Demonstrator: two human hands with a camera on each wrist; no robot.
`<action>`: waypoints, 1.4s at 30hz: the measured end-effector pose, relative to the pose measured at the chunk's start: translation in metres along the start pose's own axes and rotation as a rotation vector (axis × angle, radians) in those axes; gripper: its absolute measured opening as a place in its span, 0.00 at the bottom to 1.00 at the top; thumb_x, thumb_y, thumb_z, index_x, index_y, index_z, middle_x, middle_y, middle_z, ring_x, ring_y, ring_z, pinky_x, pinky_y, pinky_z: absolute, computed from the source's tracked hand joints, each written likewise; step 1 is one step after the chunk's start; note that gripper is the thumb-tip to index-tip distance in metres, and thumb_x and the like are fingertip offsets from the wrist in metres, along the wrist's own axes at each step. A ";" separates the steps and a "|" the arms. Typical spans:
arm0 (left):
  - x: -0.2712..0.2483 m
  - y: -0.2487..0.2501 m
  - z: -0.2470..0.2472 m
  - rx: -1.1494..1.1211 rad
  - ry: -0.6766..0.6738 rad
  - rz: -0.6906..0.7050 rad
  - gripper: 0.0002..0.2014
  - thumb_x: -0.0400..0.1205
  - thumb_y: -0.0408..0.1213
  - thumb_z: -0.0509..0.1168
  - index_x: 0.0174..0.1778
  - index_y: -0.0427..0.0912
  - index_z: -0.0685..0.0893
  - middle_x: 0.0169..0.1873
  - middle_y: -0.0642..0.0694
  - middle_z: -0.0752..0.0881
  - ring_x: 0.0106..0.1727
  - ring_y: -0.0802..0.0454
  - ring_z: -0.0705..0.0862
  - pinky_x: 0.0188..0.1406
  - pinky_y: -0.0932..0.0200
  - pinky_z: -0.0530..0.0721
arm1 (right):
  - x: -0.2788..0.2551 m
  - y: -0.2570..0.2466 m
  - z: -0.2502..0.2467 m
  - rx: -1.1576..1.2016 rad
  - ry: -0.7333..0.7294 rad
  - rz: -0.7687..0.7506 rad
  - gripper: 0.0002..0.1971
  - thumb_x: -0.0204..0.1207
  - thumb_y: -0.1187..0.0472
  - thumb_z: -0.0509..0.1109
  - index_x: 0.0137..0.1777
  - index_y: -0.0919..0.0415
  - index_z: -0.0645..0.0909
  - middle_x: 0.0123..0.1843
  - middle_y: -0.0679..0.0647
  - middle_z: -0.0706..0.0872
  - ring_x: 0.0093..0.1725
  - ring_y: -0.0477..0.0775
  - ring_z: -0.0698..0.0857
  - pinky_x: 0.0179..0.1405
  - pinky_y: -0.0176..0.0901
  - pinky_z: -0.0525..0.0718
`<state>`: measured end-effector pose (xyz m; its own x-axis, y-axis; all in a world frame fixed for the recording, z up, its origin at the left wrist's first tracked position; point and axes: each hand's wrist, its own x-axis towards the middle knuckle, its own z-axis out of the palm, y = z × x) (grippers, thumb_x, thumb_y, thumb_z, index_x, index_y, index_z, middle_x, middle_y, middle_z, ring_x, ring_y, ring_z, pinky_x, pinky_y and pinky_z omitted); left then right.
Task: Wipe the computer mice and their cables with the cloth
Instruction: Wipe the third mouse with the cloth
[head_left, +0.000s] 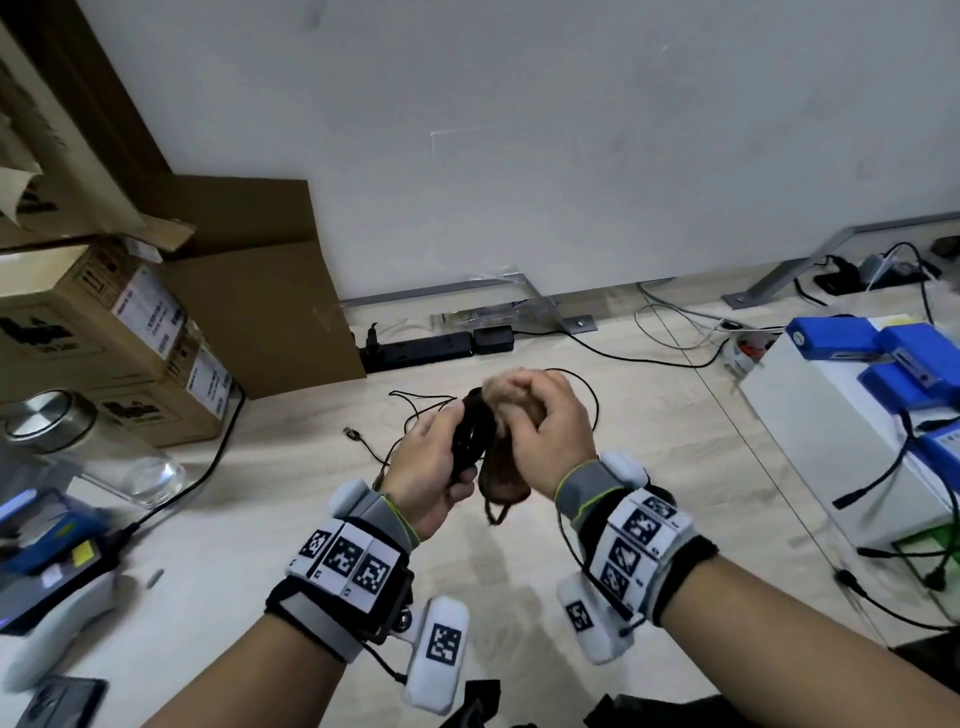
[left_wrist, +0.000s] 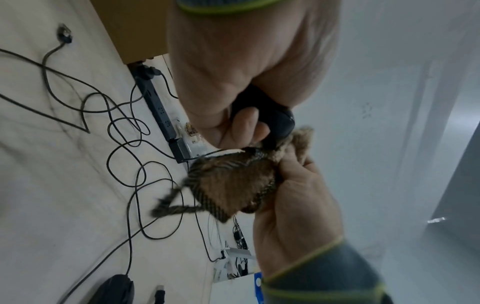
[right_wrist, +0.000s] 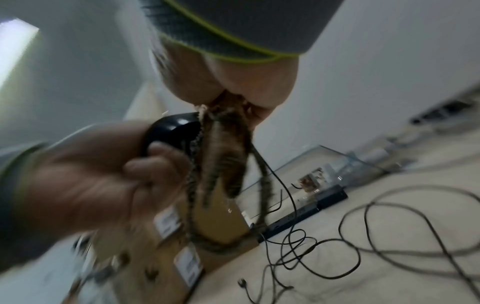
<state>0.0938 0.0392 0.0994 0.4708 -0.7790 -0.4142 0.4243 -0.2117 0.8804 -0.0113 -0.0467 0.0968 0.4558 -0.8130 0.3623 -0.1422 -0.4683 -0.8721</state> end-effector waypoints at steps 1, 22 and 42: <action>0.000 -0.001 0.000 0.009 0.004 -0.008 0.14 0.85 0.47 0.57 0.55 0.39 0.77 0.30 0.44 0.75 0.20 0.53 0.69 0.14 0.66 0.60 | 0.004 0.002 0.002 0.013 0.048 0.087 0.09 0.71 0.68 0.71 0.49 0.57 0.85 0.49 0.52 0.85 0.50 0.47 0.82 0.56 0.36 0.79; -0.011 0.009 -0.018 -0.200 -0.201 -0.200 0.27 0.85 0.53 0.48 0.60 0.35 0.83 0.47 0.32 0.84 0.26 0.47 0.77 0.23 0.60 0.76 | 0.011 -0.011 -0.011 0.237 0.085 0.249 0.14 0.74 0.70 0.71 0.42 0.47 0.83 0.37 0.44 0.87 0.33 0.38 0.83 0.36 0.30 0.82; 0.001 -0.003 -0.013 -0.105 -0.074 -0.047 0.10 0.80 0.40 0.54 0.41 0.39 0.78 0.33 0.39 0.76 0.30 0.46 0.76 0.25 0.60 0.69 | -0.026 -0.020 0.014 -0.140 -0.221 -0.136 0.12 0.72 0.61 0.70 0.55 0.56 0.84 0.53 0.52 0.82 0.52 0.50 0.82 0.54 0.39 0.80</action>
<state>0.1031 0.0469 0.0938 0.3912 -0.8120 -0.4331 0.5249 -0.1897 0.8298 -0.0074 -0.0114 0.1004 0.6570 -0.6515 0.3792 -0.1792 -0.6236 -0.7609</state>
